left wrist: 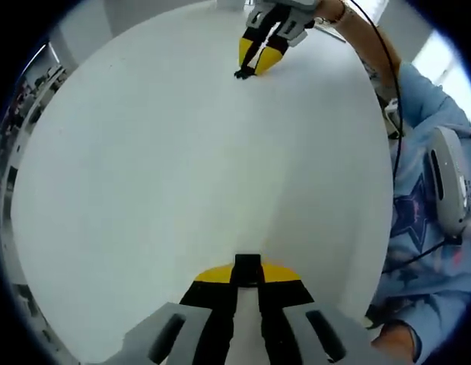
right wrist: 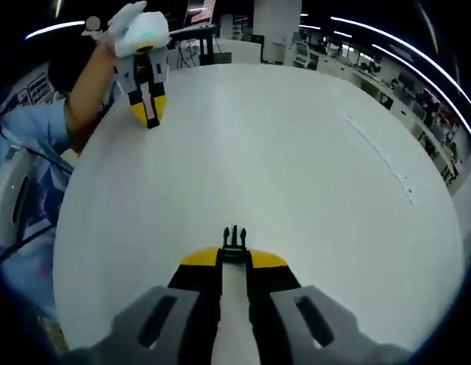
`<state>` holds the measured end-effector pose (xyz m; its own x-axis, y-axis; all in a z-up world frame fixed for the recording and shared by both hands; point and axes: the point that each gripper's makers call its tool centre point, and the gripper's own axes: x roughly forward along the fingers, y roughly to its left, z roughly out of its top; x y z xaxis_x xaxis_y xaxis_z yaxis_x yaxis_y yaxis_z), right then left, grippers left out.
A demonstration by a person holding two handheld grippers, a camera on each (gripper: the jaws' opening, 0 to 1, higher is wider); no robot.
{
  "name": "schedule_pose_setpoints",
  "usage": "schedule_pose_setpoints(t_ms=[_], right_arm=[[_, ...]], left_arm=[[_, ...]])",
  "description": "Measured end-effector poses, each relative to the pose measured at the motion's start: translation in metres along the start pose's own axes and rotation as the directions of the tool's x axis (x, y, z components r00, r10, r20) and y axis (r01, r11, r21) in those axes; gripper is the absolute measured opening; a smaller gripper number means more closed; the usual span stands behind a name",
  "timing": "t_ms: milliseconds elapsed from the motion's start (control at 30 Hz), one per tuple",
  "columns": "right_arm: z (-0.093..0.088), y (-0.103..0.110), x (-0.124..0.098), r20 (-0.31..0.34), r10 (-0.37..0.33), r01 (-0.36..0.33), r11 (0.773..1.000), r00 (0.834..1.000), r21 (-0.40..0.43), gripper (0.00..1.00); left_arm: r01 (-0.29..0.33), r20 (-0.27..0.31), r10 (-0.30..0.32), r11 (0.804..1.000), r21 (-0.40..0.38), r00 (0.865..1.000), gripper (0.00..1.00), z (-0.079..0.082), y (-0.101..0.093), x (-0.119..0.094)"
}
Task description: Snap the two parts of the plastic buckle together until the buckle closes and remains connected.
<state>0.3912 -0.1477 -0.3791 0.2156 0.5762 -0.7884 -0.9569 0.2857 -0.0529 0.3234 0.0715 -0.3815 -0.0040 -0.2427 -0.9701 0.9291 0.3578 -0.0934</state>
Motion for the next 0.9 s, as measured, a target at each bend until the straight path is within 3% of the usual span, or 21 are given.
schedule_pose_setpoints(t_ms=[367, 900], right_arm=[[0.003, 0.04, 0.001, 0.002, 0.07, -0.07, 0.994, 0.998, -0.083, 0.11], [0.009, 0.066, 0.001, 0.01, 0.116, -0.114, 0.983, 0.993, -0.144, 0.11]], left_arm=[[-0.001, -0.009, 0.001, 1.0, 0.003, 1.0, 0.1, -0.001, 0.001, 0.0], [-0.003, -0.018, 0.003, 1.0, 0.005, 1.0, 0.1, -0.002, 0.0, 0.0]])
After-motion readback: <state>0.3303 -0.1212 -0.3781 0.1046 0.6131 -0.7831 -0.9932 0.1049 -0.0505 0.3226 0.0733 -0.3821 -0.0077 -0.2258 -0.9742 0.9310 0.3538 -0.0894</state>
